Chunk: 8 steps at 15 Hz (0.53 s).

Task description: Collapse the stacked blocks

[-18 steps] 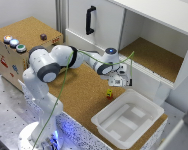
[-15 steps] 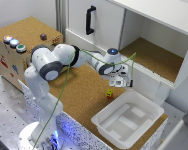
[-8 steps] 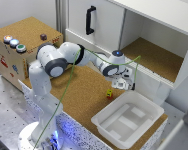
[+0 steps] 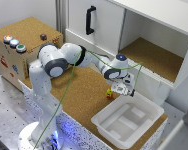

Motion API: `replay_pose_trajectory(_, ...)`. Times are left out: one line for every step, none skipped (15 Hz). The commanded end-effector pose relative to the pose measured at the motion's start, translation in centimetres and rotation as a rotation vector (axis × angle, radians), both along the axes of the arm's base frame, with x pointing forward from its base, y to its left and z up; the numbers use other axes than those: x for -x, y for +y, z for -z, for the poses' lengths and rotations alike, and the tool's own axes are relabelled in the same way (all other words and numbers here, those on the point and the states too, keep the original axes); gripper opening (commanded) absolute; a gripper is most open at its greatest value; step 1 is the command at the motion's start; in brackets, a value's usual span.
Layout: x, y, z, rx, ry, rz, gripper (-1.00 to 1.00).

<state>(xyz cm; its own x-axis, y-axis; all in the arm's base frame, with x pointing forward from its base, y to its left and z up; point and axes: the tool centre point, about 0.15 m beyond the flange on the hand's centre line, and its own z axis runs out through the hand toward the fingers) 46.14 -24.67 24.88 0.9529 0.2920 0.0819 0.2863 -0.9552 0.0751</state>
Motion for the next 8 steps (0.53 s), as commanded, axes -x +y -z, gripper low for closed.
replay_pose_trajectory(2.9, 2.3, -0.5, -0.027, -0.054, -0.028, -1.00)
replay_pose_trajectory(3.3, 3.1, -0.8, -0.019, -0.060, -0.045, -1.00)
replay_pose_trajectory(4.3, 3.8, -1.2, 0.004, -0.073, -0.070, -1.00)
replay_pose_trajectory(5.0, 4.0, -1.2, 0.026, -0.072, -0.072, -1.00)
replay_pose_trajectory(5.9, 4.1, -1.4, 0.044, -0.068, -0.068, -1.00)
replay_pose_trajectory(6.8, 4.6, -1.7, 0.047, -0.065, -0.067, -1.00)
replay_pose_trajectory(7.5, 5.1, -1.9, 0.041, -0.058, -0.068, -1.00)
replay_pose_trajectory(8.7, 6.3, -1.9, 0.039, -0.052, -0.078, -1.00)
